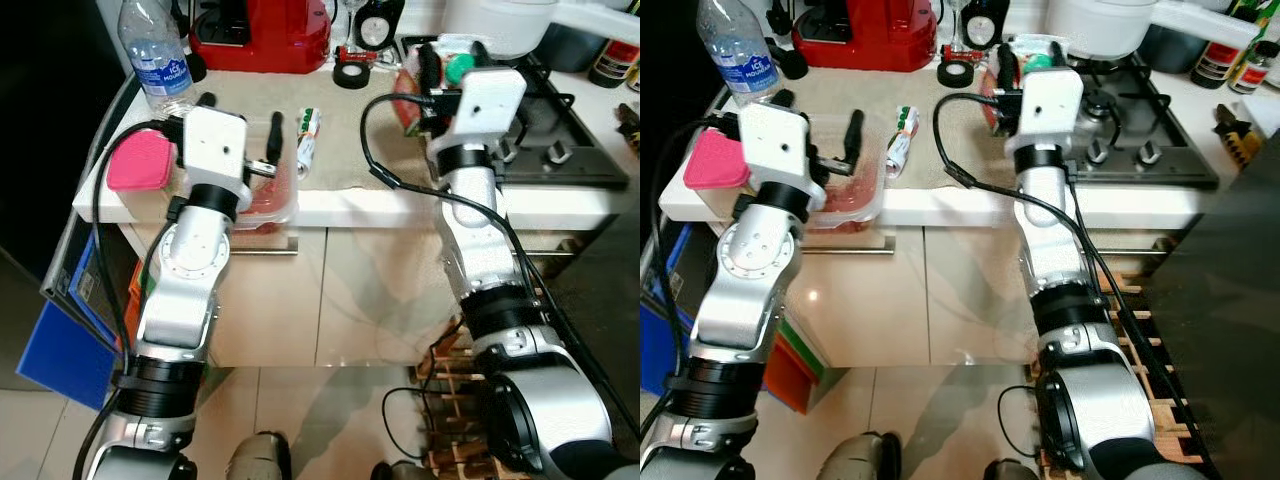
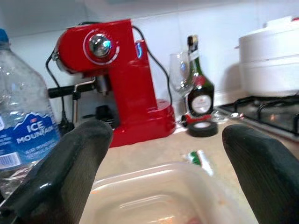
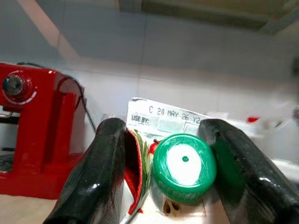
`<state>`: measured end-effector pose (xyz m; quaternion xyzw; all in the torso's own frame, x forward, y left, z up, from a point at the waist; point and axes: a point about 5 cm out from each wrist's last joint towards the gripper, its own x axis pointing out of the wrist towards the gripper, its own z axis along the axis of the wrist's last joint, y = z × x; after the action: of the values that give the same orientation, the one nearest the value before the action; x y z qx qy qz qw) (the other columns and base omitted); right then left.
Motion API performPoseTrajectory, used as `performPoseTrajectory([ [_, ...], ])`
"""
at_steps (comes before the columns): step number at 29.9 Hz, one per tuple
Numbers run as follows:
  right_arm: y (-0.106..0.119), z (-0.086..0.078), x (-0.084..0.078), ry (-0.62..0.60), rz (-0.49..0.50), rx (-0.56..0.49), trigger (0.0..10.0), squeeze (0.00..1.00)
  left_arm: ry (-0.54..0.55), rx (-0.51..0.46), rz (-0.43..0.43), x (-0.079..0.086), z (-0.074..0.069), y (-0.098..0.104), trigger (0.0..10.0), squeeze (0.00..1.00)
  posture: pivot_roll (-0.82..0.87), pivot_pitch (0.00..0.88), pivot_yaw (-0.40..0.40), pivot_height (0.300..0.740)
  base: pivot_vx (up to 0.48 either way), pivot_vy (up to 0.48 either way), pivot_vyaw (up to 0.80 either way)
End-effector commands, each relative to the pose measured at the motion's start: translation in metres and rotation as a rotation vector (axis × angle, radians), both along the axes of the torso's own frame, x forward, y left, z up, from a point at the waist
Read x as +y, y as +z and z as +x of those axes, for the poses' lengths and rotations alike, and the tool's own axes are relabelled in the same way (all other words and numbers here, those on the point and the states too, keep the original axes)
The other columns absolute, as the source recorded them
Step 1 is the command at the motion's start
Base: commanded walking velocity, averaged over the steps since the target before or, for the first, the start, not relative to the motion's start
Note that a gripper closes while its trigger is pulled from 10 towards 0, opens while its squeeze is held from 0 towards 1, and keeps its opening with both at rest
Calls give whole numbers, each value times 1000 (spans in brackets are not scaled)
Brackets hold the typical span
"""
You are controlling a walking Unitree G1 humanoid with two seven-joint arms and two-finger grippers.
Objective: Restocking fridge
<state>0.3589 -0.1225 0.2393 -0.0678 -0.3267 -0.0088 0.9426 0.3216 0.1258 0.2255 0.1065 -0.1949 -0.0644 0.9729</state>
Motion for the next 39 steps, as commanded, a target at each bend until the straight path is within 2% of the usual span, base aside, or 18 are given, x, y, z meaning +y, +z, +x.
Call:
performPoseTrajectory([
  [1,3,-9,-5,-36,-22,-40,0,0,-19,-9,-8,-4,0,-1,10000,0,62,0,-19,740,0,0,0],
  [2,1,-17,-9,-62,-34,-53,0,0,-29,-33,-3,-6,-1,2,10000,0,56,0,-18,740,0,0,0],
  [5,0,-21,-11,-79,-42,-61,0,0,-36,-49,2,-8,-2,4,10000,0,54,0,-18,740,0,0,0],
  [9,-11,-32,-17,-131,-47,-41,0,0,-39,12,-18,-11,2,-5,10000,0,39,0,-11,740,0,0,0],
  [11,-15,-33,-17,-143,-43,-26,0,0,-34,33,-31,-10,4,-9,10000,0,37,0,-7,740,0,0,0],
  [12,-29,-32,-19,-158,-14,36,0,0,-26,68,-38,-8,9,-15,10000,0,33,0,-5,740,0,0,0],
  [13,-32,-33,-19,-163,-11,53,0,0,-24,74,-39,-8,10,-16,10000,0,30,0,-7,740,0,0,0],
  [16,-32,-34,-18,-166,-18,61,0,0,-22,78,-29,-8,12,-18,10000,0,23,0,-10,740,0,0,0],
  [30,-39,-34,-16,-150,-55,105,0,0,-11,63,-40,-8,18,-16,10000,0,13,0,-17,740,-355,0,0],
  [39,-43,-32,-8,-130,-54,119,0,0,-13,51,-30,-8,20,-14,10000,0,22,0,-10,740,-348,0,0],
])
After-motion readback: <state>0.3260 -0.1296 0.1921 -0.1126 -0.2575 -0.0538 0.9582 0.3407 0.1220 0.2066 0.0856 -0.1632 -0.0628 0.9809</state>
